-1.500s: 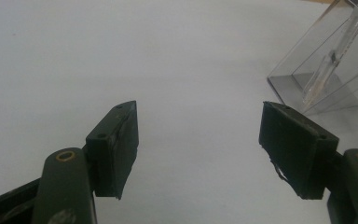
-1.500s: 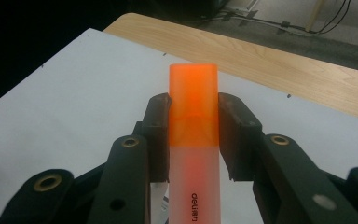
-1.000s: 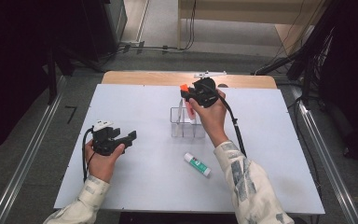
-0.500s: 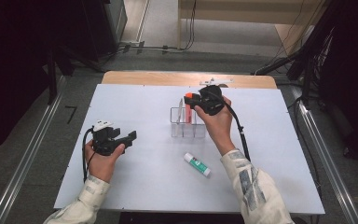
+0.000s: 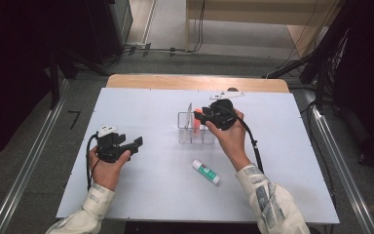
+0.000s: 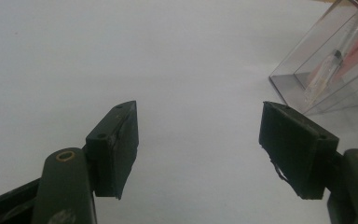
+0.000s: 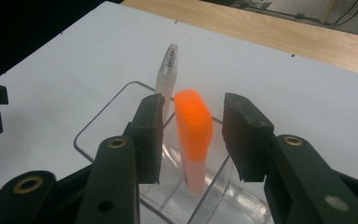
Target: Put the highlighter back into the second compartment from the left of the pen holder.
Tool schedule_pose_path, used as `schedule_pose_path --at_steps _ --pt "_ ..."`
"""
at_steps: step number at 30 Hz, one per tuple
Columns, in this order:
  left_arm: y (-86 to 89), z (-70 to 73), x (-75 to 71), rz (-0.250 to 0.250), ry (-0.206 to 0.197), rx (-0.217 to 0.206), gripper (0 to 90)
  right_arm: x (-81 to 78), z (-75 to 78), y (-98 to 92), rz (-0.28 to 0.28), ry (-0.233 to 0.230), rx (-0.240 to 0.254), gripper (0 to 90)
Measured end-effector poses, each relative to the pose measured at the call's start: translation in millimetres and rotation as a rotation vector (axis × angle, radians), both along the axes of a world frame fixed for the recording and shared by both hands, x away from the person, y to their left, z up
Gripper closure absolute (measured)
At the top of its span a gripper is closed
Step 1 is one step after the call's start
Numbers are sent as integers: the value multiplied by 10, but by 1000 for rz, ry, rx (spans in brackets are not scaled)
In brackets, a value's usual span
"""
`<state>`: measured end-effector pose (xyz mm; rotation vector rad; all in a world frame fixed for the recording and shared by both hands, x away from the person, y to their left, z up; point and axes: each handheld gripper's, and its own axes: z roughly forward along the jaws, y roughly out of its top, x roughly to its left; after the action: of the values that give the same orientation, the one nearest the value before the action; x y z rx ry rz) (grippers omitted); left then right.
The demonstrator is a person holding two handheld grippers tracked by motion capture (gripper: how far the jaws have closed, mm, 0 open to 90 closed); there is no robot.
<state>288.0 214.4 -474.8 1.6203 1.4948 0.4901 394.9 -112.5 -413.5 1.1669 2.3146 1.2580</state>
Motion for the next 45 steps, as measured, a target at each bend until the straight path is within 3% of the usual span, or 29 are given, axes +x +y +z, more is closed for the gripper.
schedule_pose_path --at_steps 10,23,37,45 --pt "2 1 -3 3 -1 2 287 -155 -28 -49 28 -25 -2 470" --pt "-5 2 -4 4 -2 3 288 -357 -55 -192 33 -66 -50 358" --pt "-21 1 -1 0 1 6 288 -592 -157 -494 16 -61 -70 299" --pt "-20 3 -3 0 1 6 288 -717 -315 -771 -5 -40 -92 274"
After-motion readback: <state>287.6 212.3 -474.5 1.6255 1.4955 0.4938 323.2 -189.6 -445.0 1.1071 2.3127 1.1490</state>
